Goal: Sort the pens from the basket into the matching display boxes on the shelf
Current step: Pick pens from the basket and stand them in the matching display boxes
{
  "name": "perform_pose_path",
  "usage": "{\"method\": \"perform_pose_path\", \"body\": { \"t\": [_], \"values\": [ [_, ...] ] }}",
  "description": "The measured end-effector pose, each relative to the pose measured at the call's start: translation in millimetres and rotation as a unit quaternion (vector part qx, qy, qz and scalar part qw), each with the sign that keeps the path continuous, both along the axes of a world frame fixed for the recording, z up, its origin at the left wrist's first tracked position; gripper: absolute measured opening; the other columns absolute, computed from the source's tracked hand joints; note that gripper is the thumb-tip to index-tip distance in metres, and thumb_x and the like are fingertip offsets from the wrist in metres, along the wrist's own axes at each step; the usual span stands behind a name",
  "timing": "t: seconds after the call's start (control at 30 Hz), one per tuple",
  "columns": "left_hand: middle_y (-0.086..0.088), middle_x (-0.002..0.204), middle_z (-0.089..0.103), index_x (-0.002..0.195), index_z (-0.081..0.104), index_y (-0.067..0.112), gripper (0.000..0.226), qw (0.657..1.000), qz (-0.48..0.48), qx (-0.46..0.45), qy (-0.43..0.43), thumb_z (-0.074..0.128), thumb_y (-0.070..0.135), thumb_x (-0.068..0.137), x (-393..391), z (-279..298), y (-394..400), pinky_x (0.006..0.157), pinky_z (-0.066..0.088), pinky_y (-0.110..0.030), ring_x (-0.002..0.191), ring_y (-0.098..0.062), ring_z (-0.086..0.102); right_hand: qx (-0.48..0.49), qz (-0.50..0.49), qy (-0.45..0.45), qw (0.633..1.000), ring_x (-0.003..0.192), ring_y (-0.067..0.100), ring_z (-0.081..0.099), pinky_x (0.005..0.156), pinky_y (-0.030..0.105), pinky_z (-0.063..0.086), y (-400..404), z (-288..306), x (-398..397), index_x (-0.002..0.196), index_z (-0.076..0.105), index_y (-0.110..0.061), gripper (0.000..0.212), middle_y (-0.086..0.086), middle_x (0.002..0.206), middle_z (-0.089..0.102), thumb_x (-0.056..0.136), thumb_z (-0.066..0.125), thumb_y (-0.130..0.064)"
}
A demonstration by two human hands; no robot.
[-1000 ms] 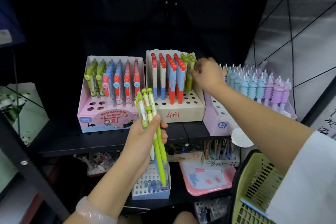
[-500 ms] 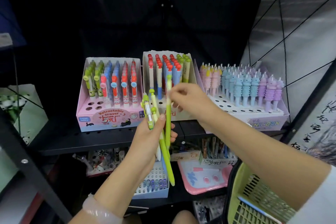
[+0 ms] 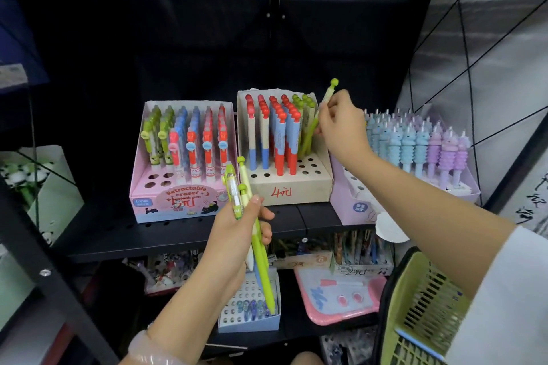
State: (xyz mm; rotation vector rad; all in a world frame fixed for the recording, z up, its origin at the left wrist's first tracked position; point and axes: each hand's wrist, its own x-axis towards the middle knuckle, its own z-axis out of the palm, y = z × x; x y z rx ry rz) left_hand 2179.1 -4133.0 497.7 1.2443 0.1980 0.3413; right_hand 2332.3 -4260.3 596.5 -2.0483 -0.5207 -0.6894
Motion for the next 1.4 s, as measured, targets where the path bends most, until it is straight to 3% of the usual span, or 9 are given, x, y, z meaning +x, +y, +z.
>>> {"method": "perform_pose_path", "body": {
  "t": [0.2,0.33,0.53,0.6,0.73,0.93,1.13,1.23,1.4],
  "values": [
    [0.0,0.058,0.062,0.085,0.057,0.014,0.017,1.0,0.011,0.025,0.006,0.05,0.027,0.094,0,-3,9,0.048,0.044,-0.027,0.048,-0.012,0.051,-0.093,-0.035,-0.03,0.995,0.052,0.012,0.046,0.047,0.028,0.031,7,-1,10,0.086,0.04,-0.01,0.016,-0.003,0.061,0.046,0.097,0.045,-0.021],
    [0.001,0.063,0.065,0.095,0.049,0.014,0.01,1.0,0.002,0.011,-0.009,0.048,0.024,0.096,1,-2,8,0.044,0.044,-0.022,0.047,-0.011,0.051,-0.141,-0.024,-0.004,0.99,0.051,0.01,0.043,0.043,0.024,0.031,11,-11,14,0.089,0.042,-0.01,0.012,-0.003,0.06,0.044,0.097,0.044,-0.019],
    [0.001,0.063,0.065,0.094,0.051,0.01,0.013,0.999,-0.011,0.032,-0.027,0.046,0.022,0.097,-2,0,1,0.046,0.045,-0.023,0.048,-0.013,0.053,-0.226,0.01,0.043,0.973,0.072,0.023,0.051,0.063,0.03,0.039,15,-10,8,0.094,0.051,-0.005,0.015,0.006,0.072,0.055,0.096,0.045,-0.019],
    [0.0,0.063,0.065,0.087,0.054,0.01,0.017,0.999,-0.006,0.036,-0.033,0.046,0.022,0.096,-4,1,-2,0.047,0.046,-0.024,0.049,-0.013,0.054,-0.192,0.001,0.067,0.979,0.074,0.021,0.054,0.061,0.025,0.037,13,-11,4,0.101,0.054,-0.003,0.018,0.01,0.083,0.06,0.095,0.048,-0.019],
    [-0.002,0.059,0.063,0.061,0.068,0.028,0.041,0.998,0.001,0.053,-0.026,0.047,0.026,0.096,-7,3,-3,0.052,0.047,-0.027,0.051,-0.013,0.056,-0.021,0.006,0.063,0.998,0.066,0.001,0.049,0.053,0.009,0.038,5,-10,-26,0.099,0.055,-0.01,0.01,-0.006,0.078,0.056,0.092,0.051,-0.016],
    [0.001,0.062,0.065,0.086,0.061,0.014,0.02,0.998,-0.012,0.037,-0.039,0.046,0.023,0.096,-5,8,-18,0.047,0.048,-0.023,0.05,-0.013,0.059,-0.058,0.244,0.318,0.914,0.063,0.008,0.049,0.056,0.015,0.04,7,-32,-95,0.079,0.063,-0.014,0.022,0.003,0.072,0.057,0.093,0.055,-0.03],
    [-0.01,0.066,0.069,0.095,0.056,0.007,0.02,1.0,-0.022,-0.013,-0.003,0.043,0.021,0.097,-7,6,-20,0.051,0.054,-0.026,0.059,-0.024,0.068,0.027,0.164,0.185,0.969,0.06,0.005,0.05,0.054,0.012,0.043,-6,-7,-74,0.082,0.056,-0.012,0.021,-0.001,0.068,0.054,0.095,0.049,-0.025],
    [-0.008,0.065,0.069,0.099,0.055,0.008,0.02,1.0,-0.026,0.005,0.015,0.042,0.023,0.098,-9,5,-17,0.049,0.053,-0.025,0.054,-0.021,0.066,0.114,0.069,0.088,0.987,0.055,0.009,0.054,0.053,0.022,0.05,-23,14,-42,0.081,0.05,-0.014,0.018,0.0,0.068,0.058,0.096,0.047,-0.024],
    [-0.001,0.058,0.064,0.098,0.058,0.013,0.02,0.999,-0.018,0.036,0.023,0.043,0.026,0.097,-6,1,-17,0.041,0.041,-0.022,0.041,-0.012,0.048,0.031,-0.01,0.016,0.999,0.071,0.023,0.065,0.069,0.037,0.055,-25,12,-6,0.084,0.045,-0.011,0.016,0.014,0.082,0.065,0.096,0.048,-0.021]
  ]
}}
